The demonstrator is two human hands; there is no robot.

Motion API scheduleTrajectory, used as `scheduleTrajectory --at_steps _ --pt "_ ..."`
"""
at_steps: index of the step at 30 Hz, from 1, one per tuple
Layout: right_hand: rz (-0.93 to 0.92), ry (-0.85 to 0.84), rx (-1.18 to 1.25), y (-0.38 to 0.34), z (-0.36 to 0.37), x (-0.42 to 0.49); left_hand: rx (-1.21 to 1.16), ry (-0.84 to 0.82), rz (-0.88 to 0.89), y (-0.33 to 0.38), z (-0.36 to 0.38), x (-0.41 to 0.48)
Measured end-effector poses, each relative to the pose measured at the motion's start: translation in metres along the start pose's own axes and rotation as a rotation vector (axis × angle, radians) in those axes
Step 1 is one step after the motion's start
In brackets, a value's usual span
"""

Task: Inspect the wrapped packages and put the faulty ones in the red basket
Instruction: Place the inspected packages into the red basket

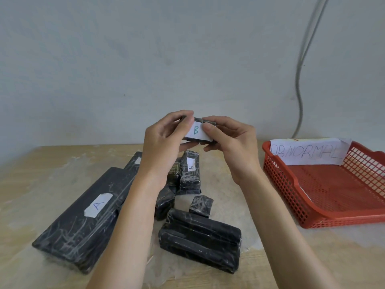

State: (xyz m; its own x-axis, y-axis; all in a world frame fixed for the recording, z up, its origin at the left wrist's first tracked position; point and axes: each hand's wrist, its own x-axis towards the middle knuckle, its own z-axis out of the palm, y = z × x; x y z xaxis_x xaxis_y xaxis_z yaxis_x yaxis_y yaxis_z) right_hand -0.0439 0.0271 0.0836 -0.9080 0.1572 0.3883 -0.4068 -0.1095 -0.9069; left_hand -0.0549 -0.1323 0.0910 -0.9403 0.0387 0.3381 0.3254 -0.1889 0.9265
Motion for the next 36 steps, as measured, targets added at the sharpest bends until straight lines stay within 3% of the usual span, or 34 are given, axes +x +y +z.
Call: scheduleTrajectory --at_steps 6,13,18,22,31,36 --pt "-0.017 -0.055 -0.050 0.001 0.003 -0.001 -0.006 0.045 0.066 -0.002 -0.003 0.001" --pt "0.026 -0.039 0.015 -0.008 -0.010 0.003 -0.047 -0.131 0.024 -0.002 -0.009 0.004" --pt "0.019 0.021 -0.012 -0.006 -0.008 0.004 -0.065 -0.072 -0.006 -0.005 -0.004 0.004" --pt "0.031 -0.047 -0.108 -0.005 -0.011 0.005 -0.053 -0.002 -0.018 -0.010 -0.002 0.005" --pt "0.035 -0.017 -0.050 -0.006 -0.016 0.008 -0.031 -0.040 -0.009 -0.006 0.000 0.004" --pt "0.087 0.006 -0.006 -0.009 -0.019 0.009 0.084 -0.236 0.089 -0.010 -0.009 0.006"
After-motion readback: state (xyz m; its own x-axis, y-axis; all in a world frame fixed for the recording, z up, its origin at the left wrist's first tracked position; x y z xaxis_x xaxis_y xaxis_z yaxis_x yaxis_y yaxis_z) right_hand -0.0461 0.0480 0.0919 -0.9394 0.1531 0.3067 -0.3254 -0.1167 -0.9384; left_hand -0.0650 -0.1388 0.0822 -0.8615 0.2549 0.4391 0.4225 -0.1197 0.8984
